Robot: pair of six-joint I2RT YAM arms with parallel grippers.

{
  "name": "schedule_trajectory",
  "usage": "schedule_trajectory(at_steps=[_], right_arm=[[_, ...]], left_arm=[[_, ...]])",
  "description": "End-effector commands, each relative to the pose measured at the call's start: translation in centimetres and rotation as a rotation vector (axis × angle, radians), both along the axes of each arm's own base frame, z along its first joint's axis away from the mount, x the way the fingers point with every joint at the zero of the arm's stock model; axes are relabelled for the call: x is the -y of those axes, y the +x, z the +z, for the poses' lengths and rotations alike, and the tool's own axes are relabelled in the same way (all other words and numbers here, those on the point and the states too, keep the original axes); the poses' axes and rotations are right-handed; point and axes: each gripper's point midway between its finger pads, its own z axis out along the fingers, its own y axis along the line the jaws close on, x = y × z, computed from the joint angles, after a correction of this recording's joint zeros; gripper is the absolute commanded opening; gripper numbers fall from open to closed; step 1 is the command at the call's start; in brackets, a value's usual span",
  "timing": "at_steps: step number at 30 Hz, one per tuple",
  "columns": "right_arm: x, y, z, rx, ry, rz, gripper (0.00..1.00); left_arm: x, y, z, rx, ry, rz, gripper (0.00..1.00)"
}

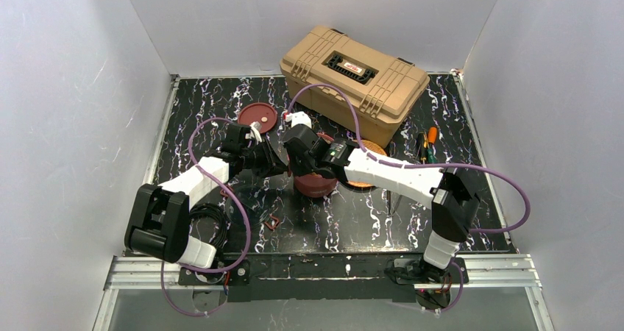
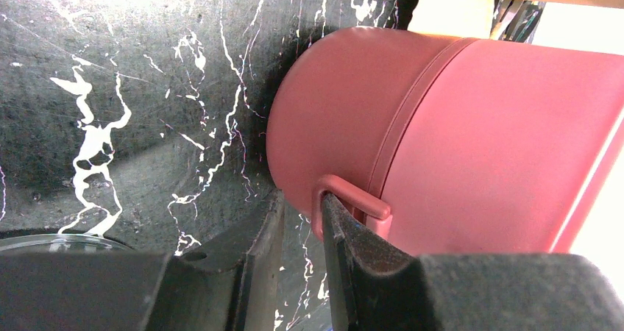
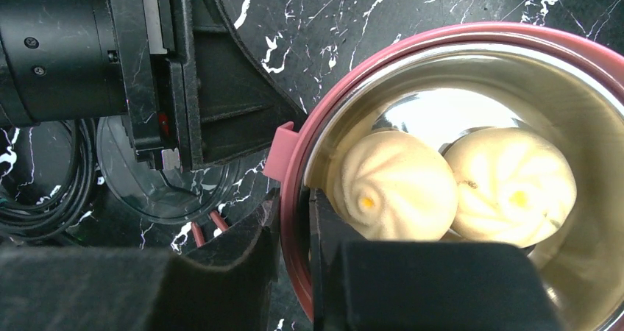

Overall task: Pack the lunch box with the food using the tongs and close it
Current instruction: Close the fastener on the packing box.

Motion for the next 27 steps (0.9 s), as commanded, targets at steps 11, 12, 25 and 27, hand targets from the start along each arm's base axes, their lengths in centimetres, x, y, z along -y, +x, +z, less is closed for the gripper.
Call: schedule_trajectory(at_steps=[11, 12, 25, 27], right_arm=[[3.4, -0.8, -2.8, -0.044, -0.122, -0.034, 0.01], [3.3, -0.9, -2.8, -0.046, -0.117, -0.033, 0.01], [2.6, -1.1, -3.3, -0.058, -0.079, -0.016, 0.01], [2.6, -1.2, -3.4, -0.058, -0.077, -0.018, 0.01]], left_arm=[[-0.3, -0.5, -1.7, -0.04, 0.031, -0.001, 0.18], [-0.2, -0.5, -1.8, -0.043, 0.028, 0.0, 0.16], [1.1, -0.1, -2.2, -0.036, -0.044, -0.008, 0.04], [1.2, -0.1, -2.2, -0.039, -0.044, -0.007, 0.04]])
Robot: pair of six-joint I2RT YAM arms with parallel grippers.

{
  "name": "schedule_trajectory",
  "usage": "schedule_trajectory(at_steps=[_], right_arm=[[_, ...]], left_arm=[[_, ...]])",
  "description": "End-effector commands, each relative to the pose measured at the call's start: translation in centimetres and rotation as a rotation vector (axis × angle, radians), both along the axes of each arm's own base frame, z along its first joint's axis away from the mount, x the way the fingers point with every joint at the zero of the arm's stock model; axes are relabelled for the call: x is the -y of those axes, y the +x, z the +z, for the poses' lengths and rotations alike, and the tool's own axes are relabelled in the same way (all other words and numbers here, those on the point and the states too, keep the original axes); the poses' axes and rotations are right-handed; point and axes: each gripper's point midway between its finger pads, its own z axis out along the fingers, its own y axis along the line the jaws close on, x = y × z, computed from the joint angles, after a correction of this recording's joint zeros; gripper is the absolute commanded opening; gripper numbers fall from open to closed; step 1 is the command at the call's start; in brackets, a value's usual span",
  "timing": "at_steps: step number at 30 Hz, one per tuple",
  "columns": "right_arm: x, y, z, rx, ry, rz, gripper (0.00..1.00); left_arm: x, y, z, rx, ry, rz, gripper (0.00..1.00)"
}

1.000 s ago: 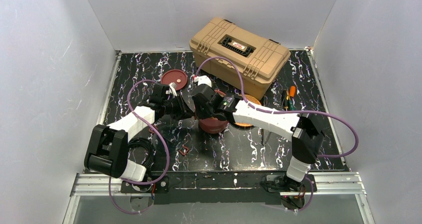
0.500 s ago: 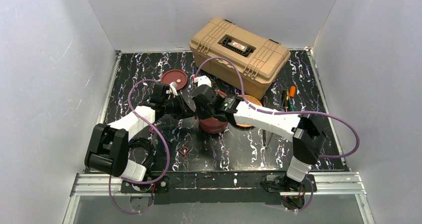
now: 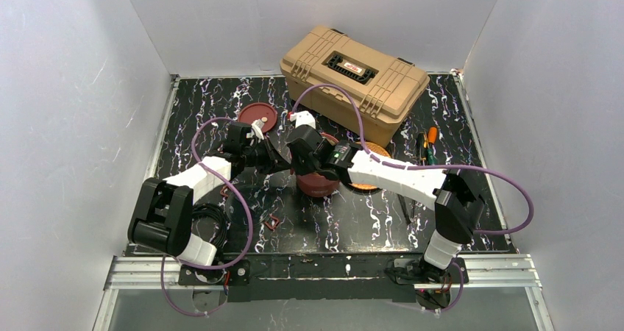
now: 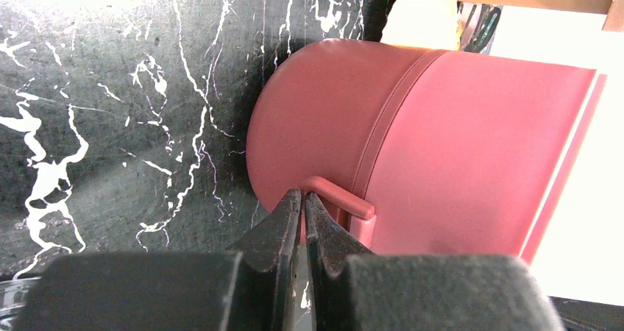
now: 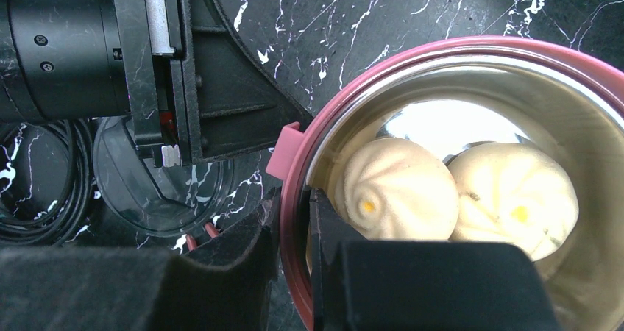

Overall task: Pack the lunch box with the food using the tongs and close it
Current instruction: Close the fastener on the packing box.

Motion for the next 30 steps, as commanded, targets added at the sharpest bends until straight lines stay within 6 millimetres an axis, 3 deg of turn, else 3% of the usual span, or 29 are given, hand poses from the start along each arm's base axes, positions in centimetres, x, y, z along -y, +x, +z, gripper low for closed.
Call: schedule_trajectory(at_steps=[1, 11, 30], right_arm=[[2.4, -1.5, -3.3, -0.087, -0.099, -0.007, 0.01], [2.8, -1.4, -2.3, -0.051, -0.038, -0.032, 0.01], [3.4, -1.4, -2.6, -0.056, 0.037, -0.069, 0.01]], left_arm=[[-0.3, -1.2, -2.5, -0.06, 0.042, 0.002, 0.04], [0.0, -1.4, -2.9, -0.074, 0.039, -0.005, 0.01], [0.8, -1.8, -3.3, -0.091, 0.037, -0.021, 0.0]])
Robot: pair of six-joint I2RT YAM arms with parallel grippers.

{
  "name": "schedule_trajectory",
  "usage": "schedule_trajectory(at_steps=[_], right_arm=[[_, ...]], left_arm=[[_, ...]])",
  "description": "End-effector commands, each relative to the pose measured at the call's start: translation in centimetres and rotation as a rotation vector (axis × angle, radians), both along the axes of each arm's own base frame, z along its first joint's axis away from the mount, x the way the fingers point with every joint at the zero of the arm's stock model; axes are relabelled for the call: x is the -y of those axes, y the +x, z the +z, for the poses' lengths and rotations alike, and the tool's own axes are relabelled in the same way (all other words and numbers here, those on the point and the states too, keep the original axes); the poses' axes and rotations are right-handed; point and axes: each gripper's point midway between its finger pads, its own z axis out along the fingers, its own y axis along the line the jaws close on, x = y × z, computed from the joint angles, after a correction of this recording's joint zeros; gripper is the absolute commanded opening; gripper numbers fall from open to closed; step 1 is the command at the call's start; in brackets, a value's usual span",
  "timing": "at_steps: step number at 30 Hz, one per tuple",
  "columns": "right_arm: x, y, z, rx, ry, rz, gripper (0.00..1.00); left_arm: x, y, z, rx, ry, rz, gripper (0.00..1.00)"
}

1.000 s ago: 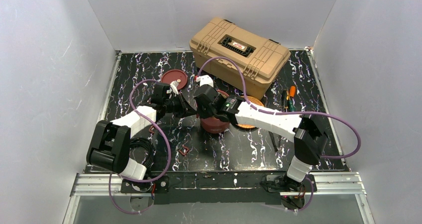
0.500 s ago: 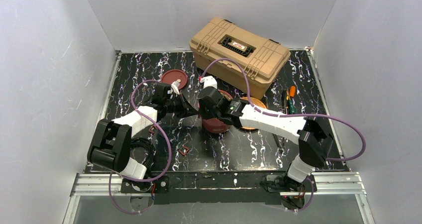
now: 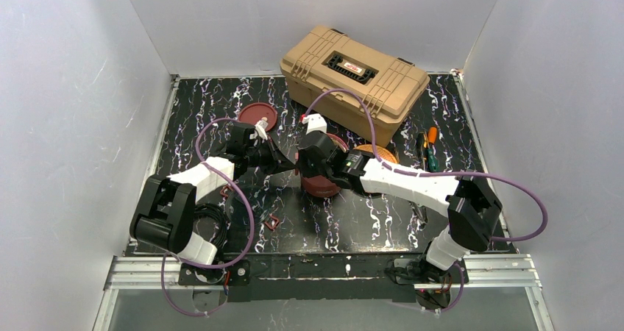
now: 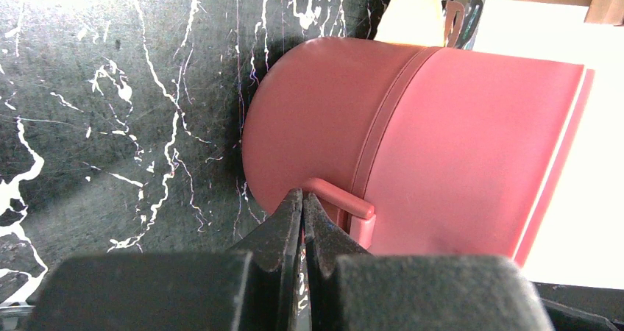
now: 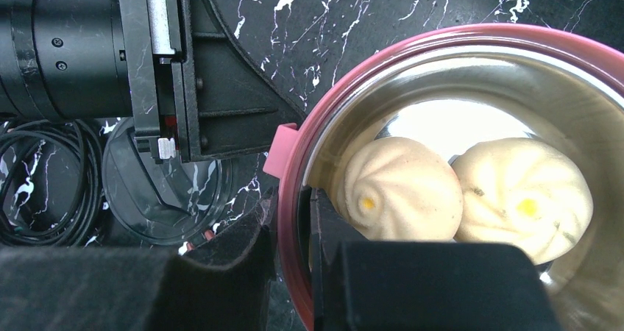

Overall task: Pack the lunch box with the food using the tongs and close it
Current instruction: Close the fastener on the packing box.

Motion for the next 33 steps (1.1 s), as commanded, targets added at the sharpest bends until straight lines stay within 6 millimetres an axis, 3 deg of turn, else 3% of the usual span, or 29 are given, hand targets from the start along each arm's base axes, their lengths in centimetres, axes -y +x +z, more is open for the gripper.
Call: schedule_trajectory(at_steps=[1, 33], right_arm=[[1.8, -1.5, -2.6, -0.095, -0.041, -0.021, 0.01], [2.2, -1.3, -2.8, -0.105, 0.026, -0.046, 0.01]], left_arm=[[-0.4, -1.9, -3.3, -0.092, 0.079, -0.007, 0.0], [0.9, -2.1, -3.6, -0.101, 0.058, -0.01, 0.0]])
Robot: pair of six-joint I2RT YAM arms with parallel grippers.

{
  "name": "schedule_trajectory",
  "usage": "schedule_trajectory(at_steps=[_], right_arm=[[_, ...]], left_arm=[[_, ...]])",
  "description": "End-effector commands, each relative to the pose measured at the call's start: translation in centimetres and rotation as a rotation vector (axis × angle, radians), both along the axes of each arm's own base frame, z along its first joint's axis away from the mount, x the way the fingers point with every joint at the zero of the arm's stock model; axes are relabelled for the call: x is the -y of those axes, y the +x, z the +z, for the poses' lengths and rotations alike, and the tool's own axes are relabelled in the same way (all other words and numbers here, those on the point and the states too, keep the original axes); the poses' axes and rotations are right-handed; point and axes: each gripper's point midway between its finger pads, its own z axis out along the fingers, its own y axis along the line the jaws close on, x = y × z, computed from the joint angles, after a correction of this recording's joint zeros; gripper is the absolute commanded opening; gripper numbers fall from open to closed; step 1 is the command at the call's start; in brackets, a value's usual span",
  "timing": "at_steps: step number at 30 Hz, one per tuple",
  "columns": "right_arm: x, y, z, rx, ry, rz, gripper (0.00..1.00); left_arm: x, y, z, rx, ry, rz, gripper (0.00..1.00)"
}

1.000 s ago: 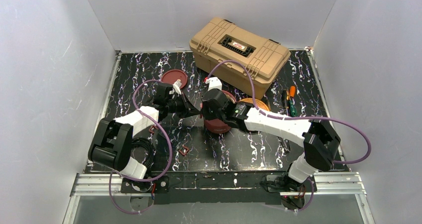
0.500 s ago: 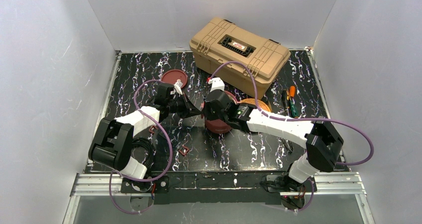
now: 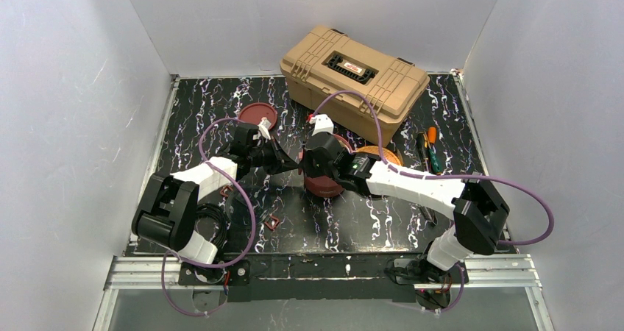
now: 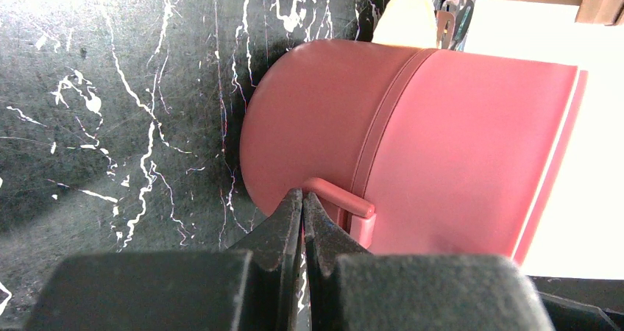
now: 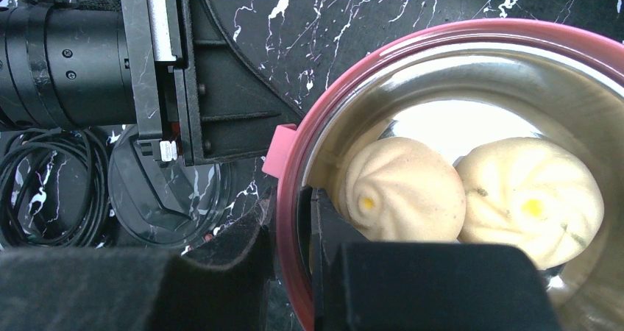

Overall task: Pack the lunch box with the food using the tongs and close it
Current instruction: Close the fastener on the packing box.

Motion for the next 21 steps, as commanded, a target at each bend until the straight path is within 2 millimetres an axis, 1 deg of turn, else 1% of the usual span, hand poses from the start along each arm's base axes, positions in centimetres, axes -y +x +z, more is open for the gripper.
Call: schedule_trajectory(at_steps=[1, 21], right_arm=[[1.18, -1.68, -2.76, -0.111, -0.029, -0.011, 0.01], [1.57, -1.58, -2.91, -0.109, -0.009, -0.028, 0.01]], left_arm=[[-0.35, -2.27, -3.64, -0.106, 0.078, -0.004, 0.0], [0.19, -2.68, -4.12, -0.119, 0.066, 0.007, 0.0]])
